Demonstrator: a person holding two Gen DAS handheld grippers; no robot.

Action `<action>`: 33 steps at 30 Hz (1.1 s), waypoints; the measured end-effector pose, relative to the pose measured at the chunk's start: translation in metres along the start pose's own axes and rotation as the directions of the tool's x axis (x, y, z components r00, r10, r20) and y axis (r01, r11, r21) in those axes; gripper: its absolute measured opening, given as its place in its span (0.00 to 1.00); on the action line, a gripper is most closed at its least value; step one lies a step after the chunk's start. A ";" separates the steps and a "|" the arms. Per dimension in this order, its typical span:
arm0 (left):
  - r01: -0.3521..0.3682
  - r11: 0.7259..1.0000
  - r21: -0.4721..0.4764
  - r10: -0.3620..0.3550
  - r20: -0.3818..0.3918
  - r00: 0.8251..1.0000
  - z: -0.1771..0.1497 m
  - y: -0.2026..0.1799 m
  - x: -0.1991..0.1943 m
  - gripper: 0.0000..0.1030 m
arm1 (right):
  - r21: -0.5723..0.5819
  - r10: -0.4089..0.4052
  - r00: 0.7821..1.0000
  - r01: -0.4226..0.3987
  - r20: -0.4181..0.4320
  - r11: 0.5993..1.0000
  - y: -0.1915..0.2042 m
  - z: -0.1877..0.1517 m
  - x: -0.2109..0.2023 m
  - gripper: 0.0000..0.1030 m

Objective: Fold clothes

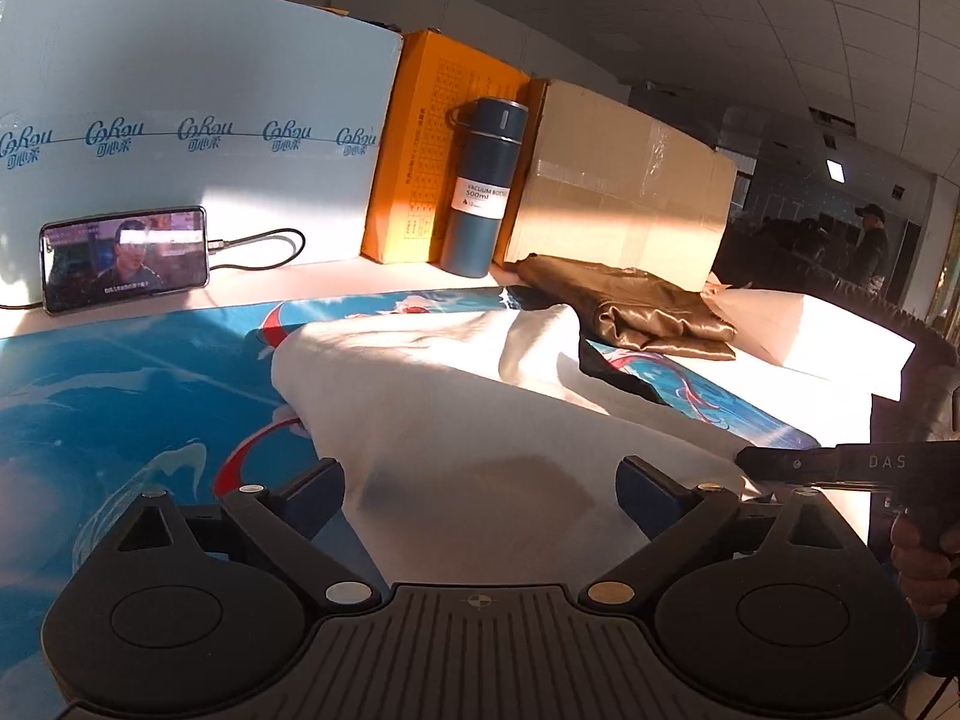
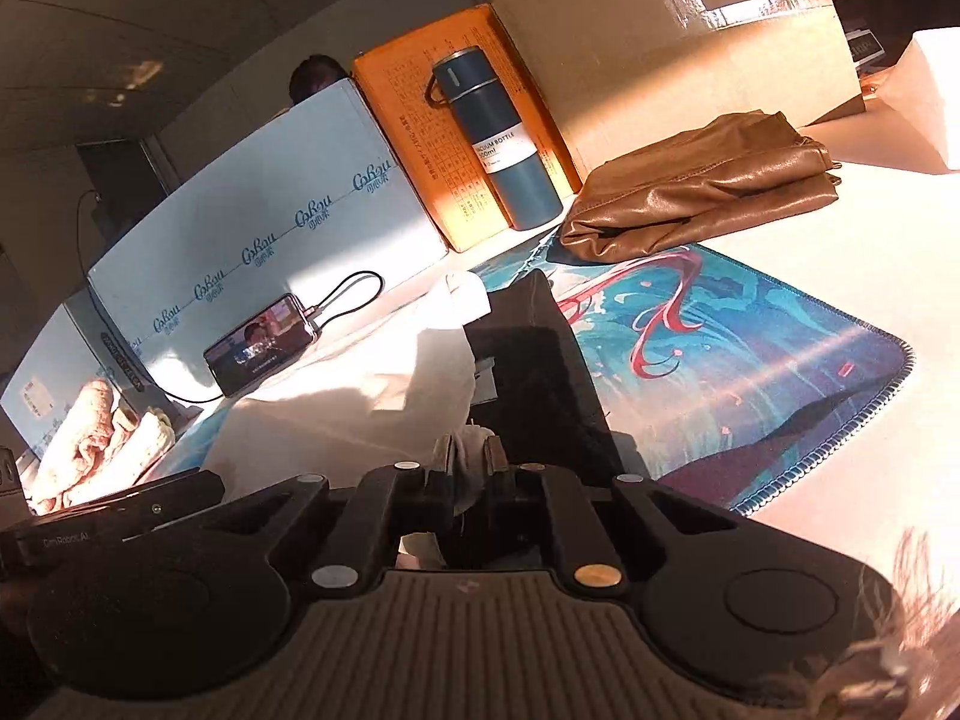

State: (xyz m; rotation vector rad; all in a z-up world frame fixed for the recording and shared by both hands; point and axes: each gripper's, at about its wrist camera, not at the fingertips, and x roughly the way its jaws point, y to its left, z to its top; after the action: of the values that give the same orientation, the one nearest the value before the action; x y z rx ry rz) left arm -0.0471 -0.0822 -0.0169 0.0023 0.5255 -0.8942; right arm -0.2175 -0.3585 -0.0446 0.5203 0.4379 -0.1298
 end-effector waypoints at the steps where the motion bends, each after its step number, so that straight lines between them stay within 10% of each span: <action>1: 0.005 1.000 -0.001 -0.005 0.002 1.000 0.000 -0.001 0.000 0.96 | -0.012 -0.015 1.000 0.014 -0.008 1.000 0.000 -0.001 0.000 0.10; 6: 0.015 1.000 -0.028 -0.015 0.012 1.000 0.000 0.002 -0.001 0.97 | -0.083 -0.130 0.988 0.136 0.078 0.987 0.008 0.018 -0.007 0.43; 19: -0.034 0.996 -0.087 0.035 0.005 0.999 0.001 0.012 0.001 0.97 | -0.041 -0.053 0.997 0.056 0.061 0.998 0.016 0.121 0.079 0.64; 26: -0.029 0.995 -0.093 0.029 0.007 1.000 0.000 0.013 0.000 0.97 | -0.033 -0.011 0.990 0.007 -0.139 0.999 0.021 0.128 0.159 0.57; 33: -0.020 0.995 -0.099 0.021 0.006 1.000 0.000 0.014 0.000 0.97 | -0.053 -0.007 0.975 -0.005 -0.224 0.999 0.017 0.118 0.188 0.11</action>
State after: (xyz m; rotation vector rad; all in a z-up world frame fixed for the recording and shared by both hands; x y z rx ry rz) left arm -0.0367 -0.0733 -0.0193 -0.0855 0.5615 -0.8469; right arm -0.0003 -0.4058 -0.0272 0.4838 0.6603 -0.0602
